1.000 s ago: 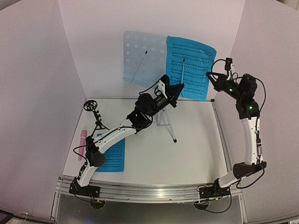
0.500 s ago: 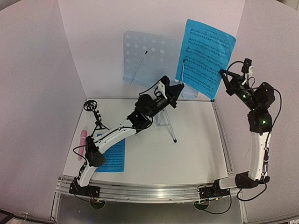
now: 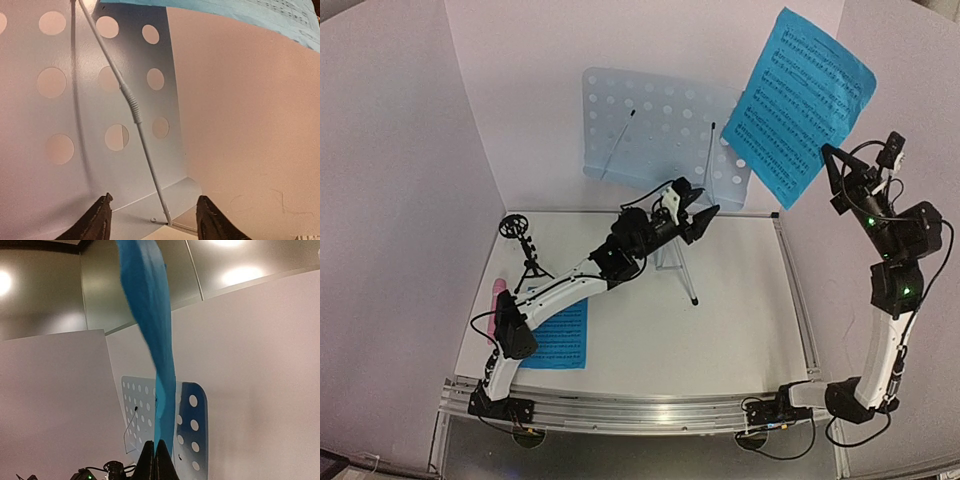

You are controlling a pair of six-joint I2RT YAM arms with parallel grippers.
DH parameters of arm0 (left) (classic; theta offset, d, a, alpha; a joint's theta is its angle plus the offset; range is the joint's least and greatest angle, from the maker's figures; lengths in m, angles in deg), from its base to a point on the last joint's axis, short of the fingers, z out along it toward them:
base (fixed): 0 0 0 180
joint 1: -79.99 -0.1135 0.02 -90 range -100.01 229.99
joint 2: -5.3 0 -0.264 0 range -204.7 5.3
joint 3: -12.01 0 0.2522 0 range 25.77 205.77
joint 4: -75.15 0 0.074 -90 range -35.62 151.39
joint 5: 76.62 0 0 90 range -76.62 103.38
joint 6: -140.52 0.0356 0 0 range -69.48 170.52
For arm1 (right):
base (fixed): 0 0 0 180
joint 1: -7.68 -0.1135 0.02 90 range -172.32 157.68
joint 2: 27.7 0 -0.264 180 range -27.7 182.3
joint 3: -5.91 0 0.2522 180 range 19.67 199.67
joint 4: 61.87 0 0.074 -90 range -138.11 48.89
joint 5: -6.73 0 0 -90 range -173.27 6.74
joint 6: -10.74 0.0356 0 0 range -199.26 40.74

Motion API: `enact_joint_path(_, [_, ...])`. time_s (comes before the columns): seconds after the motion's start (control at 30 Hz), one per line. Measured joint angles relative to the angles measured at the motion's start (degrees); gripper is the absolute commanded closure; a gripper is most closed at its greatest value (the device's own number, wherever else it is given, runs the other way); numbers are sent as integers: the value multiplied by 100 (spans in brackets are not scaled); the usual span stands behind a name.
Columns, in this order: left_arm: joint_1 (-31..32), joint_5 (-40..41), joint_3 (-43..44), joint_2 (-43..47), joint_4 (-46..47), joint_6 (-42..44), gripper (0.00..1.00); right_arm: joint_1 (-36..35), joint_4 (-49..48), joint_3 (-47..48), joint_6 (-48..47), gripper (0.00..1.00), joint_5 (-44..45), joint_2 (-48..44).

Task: Pack up the instrument practice props

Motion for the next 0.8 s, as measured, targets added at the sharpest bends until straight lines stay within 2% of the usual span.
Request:
enact_joint_path(0.33, [-23, -641, -1600, 1985, -44, 1025, 23, 0, -654, 271, 577, 100, -830, 483])
enact_joint_path(0.53, [-20, -831, -1742, 2935, -394, 1317, 18, 0, -1328, 711, 1137, 100, -1403, 727])
enact_joint_path(0.8, [-27, -764, -1974, 3466, -1402, 1346, 17, -1, -2891, 1248, 2594, 100, -2451, 1149])
